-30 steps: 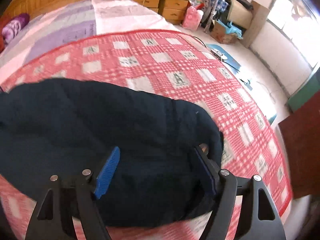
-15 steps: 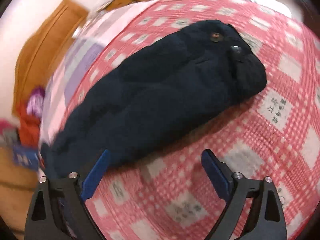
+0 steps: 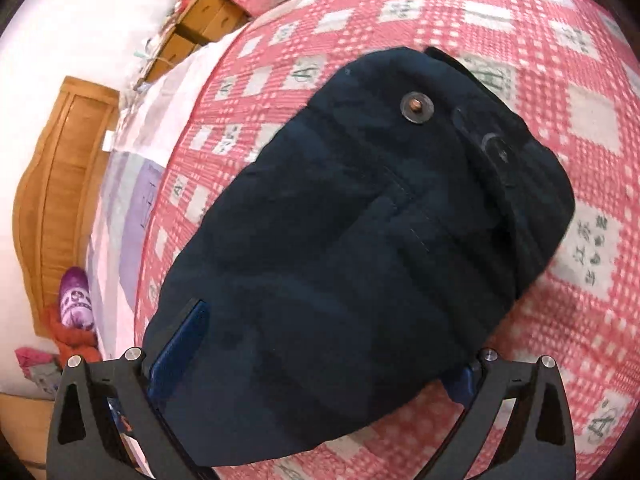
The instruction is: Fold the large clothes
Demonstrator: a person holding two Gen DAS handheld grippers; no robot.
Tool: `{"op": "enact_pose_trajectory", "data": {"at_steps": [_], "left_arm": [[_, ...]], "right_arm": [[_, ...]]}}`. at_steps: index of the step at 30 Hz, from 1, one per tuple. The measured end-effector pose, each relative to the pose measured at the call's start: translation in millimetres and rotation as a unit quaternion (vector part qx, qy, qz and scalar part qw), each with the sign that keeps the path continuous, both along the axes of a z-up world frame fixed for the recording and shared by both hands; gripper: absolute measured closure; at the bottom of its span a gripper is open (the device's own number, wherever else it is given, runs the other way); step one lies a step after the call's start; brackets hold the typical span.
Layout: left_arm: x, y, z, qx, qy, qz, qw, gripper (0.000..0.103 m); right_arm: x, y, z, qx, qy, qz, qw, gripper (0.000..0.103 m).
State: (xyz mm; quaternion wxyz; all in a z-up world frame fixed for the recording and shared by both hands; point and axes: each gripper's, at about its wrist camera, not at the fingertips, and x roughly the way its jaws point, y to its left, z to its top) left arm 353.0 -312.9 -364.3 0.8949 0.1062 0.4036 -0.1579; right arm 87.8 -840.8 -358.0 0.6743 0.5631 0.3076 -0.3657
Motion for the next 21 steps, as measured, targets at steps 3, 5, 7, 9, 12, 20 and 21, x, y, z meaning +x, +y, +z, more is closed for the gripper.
{"op": "enact_pose_trajectory", "data": {"at_steps": [3,5,7,9,12,20,21], "left_arm": [[0,0,0,0.000,0.000,0.000,1.0000,0.000],[0,0,0,0.000,0.000,0.000,1.0000,0.000],[0,0,-1,-0.001,0.000,0.000,1.0000,0.000],[0,0,-1,-0.002,-0.001,0.000,1.0000,0.000],[0,0,-1,-0.001,-0.001,0.000,1.0000,0.000],[0,0,-1,-0.005,0.000,-0.004,1.0000,0.000],[1,0,-1,-0.005,0.000,-0.004,1.0000,0.000]], "right_arm": [[-9,9,4,-0.019,0.013,0.003,1.000,0.000],[-18,10,4,-0.035,0.005,-0.011,0.999,0.001],[-26,10,-2,-0.036,-0.015,-0.025,0.999,0.007],[-26,6,-6,-0.037,-0.035,-0.024,0.998,0.017],[-12,-6,-8,-0.030,-0.071,-0.015,0.997,0.043],[6,-14,32,-0.130,0.018,0.009,0.991,0.093],[7,-16,36,-0.138,0.029,0.010,0.990,0.093]]}}
